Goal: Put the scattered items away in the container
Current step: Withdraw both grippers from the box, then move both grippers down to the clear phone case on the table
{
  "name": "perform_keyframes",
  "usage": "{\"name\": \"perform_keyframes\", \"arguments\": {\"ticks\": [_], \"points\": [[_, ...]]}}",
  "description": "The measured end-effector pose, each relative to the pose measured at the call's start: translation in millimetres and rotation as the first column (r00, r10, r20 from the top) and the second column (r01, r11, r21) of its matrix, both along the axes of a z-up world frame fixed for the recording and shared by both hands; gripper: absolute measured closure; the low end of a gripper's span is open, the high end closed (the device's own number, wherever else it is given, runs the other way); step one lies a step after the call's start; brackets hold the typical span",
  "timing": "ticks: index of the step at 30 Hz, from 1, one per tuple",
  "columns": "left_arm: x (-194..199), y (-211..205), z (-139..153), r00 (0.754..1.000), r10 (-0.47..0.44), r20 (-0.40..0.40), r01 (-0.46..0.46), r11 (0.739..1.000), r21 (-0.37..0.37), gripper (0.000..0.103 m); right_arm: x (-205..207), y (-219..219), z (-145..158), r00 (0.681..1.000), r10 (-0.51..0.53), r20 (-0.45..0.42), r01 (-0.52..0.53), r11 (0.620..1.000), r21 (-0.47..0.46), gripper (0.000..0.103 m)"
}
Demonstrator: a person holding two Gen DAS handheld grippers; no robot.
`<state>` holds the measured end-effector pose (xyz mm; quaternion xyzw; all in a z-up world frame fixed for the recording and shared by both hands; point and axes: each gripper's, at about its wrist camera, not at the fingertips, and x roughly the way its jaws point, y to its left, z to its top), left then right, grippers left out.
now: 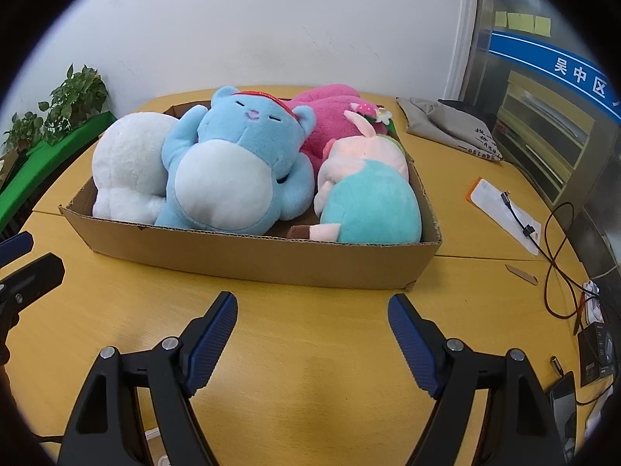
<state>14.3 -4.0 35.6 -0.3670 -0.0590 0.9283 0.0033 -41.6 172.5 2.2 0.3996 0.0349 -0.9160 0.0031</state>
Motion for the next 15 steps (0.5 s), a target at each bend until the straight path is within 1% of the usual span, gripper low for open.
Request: {"name": "perform_keyframes", "arguments": {"ticks": [10, 15], "points": [[-1.3, 4.2, -3.1, 1.000, -0.014, 0.011, 0.014, 1.000, -0.002, 0.002, 0.8, -0.5, -1.6, 1.000, 0.008, 0.003, -0.008, 1.000, 0.005, 0.023], [6.1, 0.6, -2.6, 1.000, -0.019, 0.011, 0.019, 1.000, -0.006, 0.002, 2.8, -0.2, -2.3, 1.000, 0.015, 0.005, -0.015, 1.000, 0.007, 0.023]]}}
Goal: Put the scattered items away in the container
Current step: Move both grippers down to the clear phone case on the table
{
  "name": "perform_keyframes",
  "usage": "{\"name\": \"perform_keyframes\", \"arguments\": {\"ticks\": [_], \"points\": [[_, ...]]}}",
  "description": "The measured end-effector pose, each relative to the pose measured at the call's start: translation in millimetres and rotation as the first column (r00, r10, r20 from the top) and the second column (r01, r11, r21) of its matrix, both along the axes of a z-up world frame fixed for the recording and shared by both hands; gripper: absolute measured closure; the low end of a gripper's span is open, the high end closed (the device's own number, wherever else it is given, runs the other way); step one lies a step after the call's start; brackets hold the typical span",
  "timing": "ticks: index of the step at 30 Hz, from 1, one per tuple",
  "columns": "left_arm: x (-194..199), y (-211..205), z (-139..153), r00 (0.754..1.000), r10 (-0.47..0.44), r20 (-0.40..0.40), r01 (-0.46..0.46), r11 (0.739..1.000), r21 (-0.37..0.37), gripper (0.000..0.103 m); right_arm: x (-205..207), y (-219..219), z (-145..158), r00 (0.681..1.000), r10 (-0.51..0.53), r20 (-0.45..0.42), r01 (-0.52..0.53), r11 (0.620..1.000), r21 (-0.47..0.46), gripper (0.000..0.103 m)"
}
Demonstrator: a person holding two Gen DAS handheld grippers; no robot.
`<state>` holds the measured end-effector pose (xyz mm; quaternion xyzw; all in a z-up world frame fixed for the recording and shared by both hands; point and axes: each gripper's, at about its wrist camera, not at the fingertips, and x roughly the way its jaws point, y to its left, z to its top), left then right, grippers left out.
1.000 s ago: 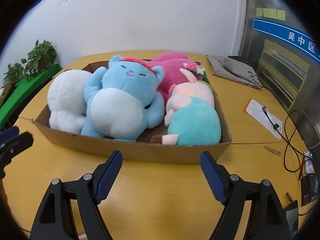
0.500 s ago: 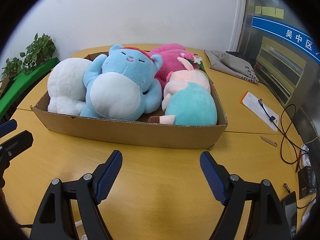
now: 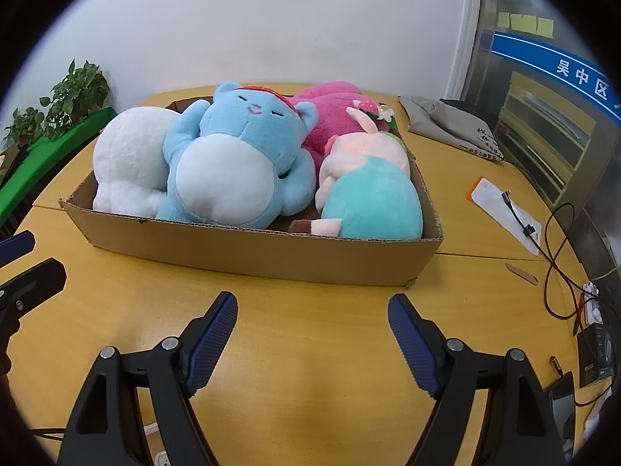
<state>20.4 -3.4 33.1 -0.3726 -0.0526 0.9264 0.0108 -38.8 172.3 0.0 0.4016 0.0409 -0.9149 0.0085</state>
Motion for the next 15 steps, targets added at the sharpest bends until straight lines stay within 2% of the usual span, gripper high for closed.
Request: {"name": "perform_keyframes", "arguments": {"ticks": [3, 7, 10, 12, 15], "points": [[12, -8, -2, 1.000, -0.007, 0.014, 0.007, 1.000, 0.013, 0.002, 8, 1, 0, 0.999, 0.036, -0.001, -0.036, 0.999, -0.005, 0.023], [46, -23, -5, 0.999, -0.027, 0.041, 0.027, 1.000, 0.011, 0.002, 35, 1, -3, 0.982, 0.190, 0.006, -0.189, 0.982, -0.025, 0.023], [73, -38, -12, 0.996, -0.026, 0.088, 0.025, 1.000, 0.011, 0.002, 56, 0, -21, 0.950, 0.304, 0.070, -0.302, 0.953, -0.033, 0.023], [90, -45, -17, 0.993, -0.023, 0.119, 0.023, 1.000, 0.005, 0.002, 69, -2, -40, 0.918, 0.373, 0.133, -0.371, 0.928, -0.045, 0.023], [110, -43, -26, 0.984, -0.053, 0.172, 0.057, 0.998, -0.014, 0.002, 82, -9, -57, 0.887, 0.427, 0.179, -0.419, 0.904, -0.081, 0.024]]}}
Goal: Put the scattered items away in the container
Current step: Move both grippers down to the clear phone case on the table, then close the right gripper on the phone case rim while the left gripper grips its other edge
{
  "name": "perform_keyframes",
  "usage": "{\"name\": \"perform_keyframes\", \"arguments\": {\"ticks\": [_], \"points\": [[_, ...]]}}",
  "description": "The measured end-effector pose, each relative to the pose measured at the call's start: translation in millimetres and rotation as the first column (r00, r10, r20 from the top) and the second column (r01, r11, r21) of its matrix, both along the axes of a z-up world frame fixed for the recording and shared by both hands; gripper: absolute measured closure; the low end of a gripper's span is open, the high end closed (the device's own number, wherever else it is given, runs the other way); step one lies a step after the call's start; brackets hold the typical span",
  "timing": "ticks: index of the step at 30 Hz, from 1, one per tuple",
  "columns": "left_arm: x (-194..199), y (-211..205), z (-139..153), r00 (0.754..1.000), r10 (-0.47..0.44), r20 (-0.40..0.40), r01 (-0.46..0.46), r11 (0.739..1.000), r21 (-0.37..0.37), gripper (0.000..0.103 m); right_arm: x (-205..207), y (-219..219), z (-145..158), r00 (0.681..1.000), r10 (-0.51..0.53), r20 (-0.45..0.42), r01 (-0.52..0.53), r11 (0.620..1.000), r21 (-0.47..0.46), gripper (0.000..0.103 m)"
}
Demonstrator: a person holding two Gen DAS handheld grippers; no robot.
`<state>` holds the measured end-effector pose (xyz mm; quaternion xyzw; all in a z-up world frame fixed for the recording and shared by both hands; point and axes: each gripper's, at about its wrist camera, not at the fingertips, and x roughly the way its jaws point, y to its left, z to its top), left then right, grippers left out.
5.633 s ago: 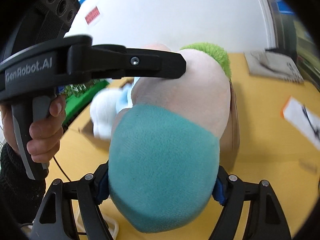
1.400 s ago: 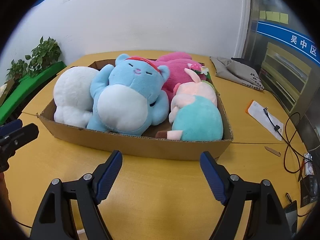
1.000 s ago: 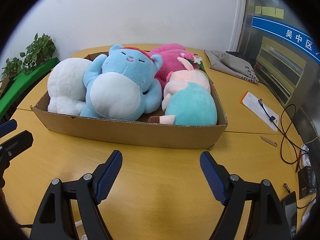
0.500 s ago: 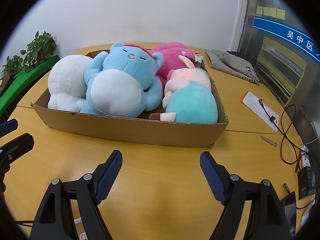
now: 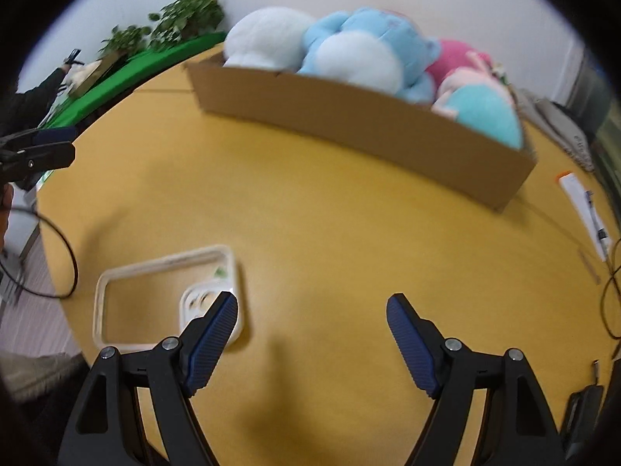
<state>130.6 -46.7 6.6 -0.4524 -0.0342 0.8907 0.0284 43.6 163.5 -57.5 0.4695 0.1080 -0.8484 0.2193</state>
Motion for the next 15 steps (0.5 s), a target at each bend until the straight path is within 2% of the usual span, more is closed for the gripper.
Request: {"name": "perform_keyframes", "arguments": {"ticks": [3, 6, 7, 9, 10, 11, 12, 13, 15], "points": [[12, 17, -19, 0.990, -0.097, 0.099, 0.097, 0.995, 0.006, 0.004, 3, -8, -6, 1.000, 0.020, 0.018, -0.020, 0.999, -0.042, 0.024], [15, 33, -37, 0.968, -0.169, 0.184, 0.160, 0.985, 0.062, 0.011, 0, -17, -10, 1.000, 0.023, 0.019, -0.022, 0.999, -0.042, 0.027], [14, 36, -43, 0.963, -0.175, 0.207, 0.163, 0.984, 0.072, 0.017, -1, -20, -11, 0.999, 0.026, 0.018, -0.025, 0.999, -0.040, 0.029], [11, 41, -56, 0.949, -0.172, 0.263, 0.153, 0.984, 0.090, 0.030, -2, -26, -16, 0.999, 0.037, 0.018, -0.036, 0.999, -0.016, 0.044], [8, 42, -64, 0.940, -0.172, 0.295, 0.147, 0.984, 0.105, 0.043, -1, -29, -20, 0.999, 0.039, 0.022, -0.039, 0.999, 0.004, 0.050], [6, 43, -70, 0.932, -0.174, 0.318, 0.144, 0.983, 0.115, 0.055, -1, -30, -24, 0.999, 0.039, 0.031, -0.040, 0.999, 0.022, 0.062], [5, 45, -75, 0.927, -0.177, 0.332, 0.144, 0.982, 0.121, 0.061, -2, -30, -26, 0.999, 0.038, 0.038, -0.039, 0.999, 0.026, 0.064], [5, 48, -78, 0.926, -0.181, 0.331, 0.150, 0.982, 0.118, 0.062, -3, -29, -26, 0.999, 0.037, 0.035, -0.037, 0.999, 0.016, 0.065], [3, 53, -79, 0.923, -0.195, 0.332, 0.166, 0.980, 0.113, 0.075, -1, -29, -25, 0.999, 0.038, 0.030, -0.039, 0.999, 0.015, 0.071]]}}
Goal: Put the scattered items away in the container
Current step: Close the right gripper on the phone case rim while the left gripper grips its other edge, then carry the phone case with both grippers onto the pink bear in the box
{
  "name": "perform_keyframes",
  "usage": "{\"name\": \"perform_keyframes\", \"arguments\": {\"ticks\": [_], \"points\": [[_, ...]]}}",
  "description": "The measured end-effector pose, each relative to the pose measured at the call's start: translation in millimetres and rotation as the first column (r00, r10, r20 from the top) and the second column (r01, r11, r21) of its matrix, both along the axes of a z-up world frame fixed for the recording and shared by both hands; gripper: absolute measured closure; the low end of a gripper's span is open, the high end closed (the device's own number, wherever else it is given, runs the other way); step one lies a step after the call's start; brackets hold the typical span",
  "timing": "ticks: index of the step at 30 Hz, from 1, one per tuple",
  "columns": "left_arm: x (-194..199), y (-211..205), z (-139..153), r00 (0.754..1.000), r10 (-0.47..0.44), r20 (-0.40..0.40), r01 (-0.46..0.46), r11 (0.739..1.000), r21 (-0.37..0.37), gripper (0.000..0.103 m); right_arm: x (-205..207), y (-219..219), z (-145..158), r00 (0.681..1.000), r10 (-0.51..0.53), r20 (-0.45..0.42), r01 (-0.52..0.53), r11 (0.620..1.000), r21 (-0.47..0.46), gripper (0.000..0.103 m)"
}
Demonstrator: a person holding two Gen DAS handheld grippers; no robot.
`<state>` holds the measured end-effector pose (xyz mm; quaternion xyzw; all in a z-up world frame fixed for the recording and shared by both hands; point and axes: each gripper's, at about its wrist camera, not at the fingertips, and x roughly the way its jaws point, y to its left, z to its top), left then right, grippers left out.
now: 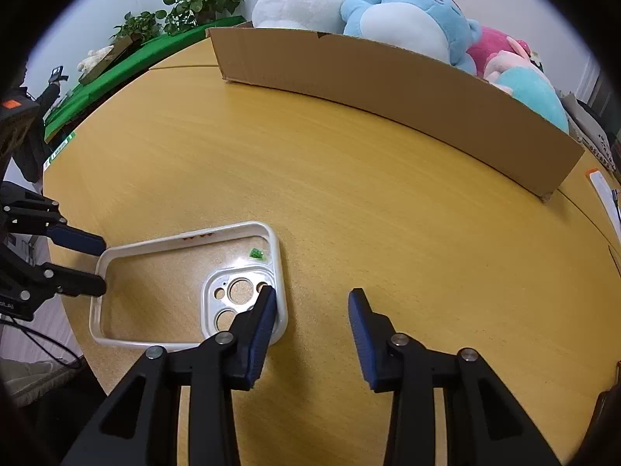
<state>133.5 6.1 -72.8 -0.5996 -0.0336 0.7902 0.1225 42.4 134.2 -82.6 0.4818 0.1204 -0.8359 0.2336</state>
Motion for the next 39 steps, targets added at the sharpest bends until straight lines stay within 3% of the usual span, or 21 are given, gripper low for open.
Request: {"name": "perform_keyframes", "arguments": {"ticks": [1, 3, 4, 8, 13, 20, 26, 31, 36, 39], "points": [[-2, 0, -1, 1.000, 0.005, 0.004, -0.005, 1.000, 0.004, 0.077, 1, -1, 0, 1.000, 0.007, -0.003, -0.007, 1.000, 0.001, 0.074], [-6, -1, -3, 1.000, 0.019, 0.004, -0.019, 1.000, 0.007, 0.080, 4, -4, 1, 1.000, 0.023, -0.001, -0.023, 1.000, -0.007, 0.095], [-8, -3, -3, 1.000, 0.029, 0.004, -0.029, 1.000, 0.010, 0.082, 6, -5, 1, 1.000, 0.029, 0.000, -0.029, 1.000, -0.007, 0.097], [-15, -12, -1, 0.997, 0.073, -0.007, -0.072, 0.997, 0.034, 0.089, 8, -3, 1, 1.000, 0.011, 0.016, -0.011, 1.000, -0.019, 0.097], [-34, -15, 29, 0.994, 0.066, -0.082, -0.061, 0.996, 0.059, 0.091, 9, 6, 12, 1.000, -0.019, -0.019, 0.018, 0.999, -0.028, 0.097], [-98, -15, 94, 0.972, 0.006, -0.234, -0.004, 1.000, 0.007, 0.093, -22, 20, 66, 0.977, -0.143, -0.156, 0.127, 0.986, -0.107, 0.098], [-184, -29, 152, 0.928, -0.038, -0.371, 0.022, 0.999, -0.049, 0.095, -92, 23, 114, 0.934, -0.242, -0.263, 0.209, 0.967, -0.149, 0.098], [-273, -41, 179, 0.897, -0.047, -0.440, 0.009, 0.996, -0.089, 0.095, -169, 16, 135, 0.893, -0.307, -0.329, 0.269, 0.950, -0.157, 0.098], [-366, -50, 177, 0.897, -0.061, -0.438, 0.014, 0.994, -0.111, 0.095, -260, 28, 141, 0.878, -0.369, -0.304, 0.324, 0.927, -0.190, 0.098], [-416, -54, 161, 0.913, -0.050, -0.405, 0.011, 0.995, -0.097, 0.095, -310, 35, 136, 0.870, -0.407, -0.279, 0.366, 0.911, -0.189, 0.098]]}}
